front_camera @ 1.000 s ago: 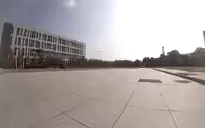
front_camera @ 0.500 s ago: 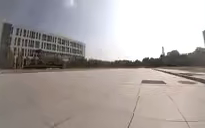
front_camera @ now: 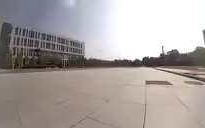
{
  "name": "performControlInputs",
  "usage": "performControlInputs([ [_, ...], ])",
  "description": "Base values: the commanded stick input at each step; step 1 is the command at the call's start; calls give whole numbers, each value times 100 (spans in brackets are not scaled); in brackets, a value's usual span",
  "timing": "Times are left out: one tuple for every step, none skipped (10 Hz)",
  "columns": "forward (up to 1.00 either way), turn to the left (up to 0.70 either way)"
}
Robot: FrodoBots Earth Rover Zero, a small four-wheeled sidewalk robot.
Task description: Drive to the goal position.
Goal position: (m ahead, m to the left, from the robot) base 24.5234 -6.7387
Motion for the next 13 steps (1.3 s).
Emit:
performControlInputs([
  [70, 0],
  [70, 0],
  [70, 0],
  [70, 0],
  [70, 0],
  [70, 0],
  [70, 0],
  [70, 0],
  [70, 0],
  [70, 0],
  [70, 0],
  [70, 0],
  [70, 0],
])
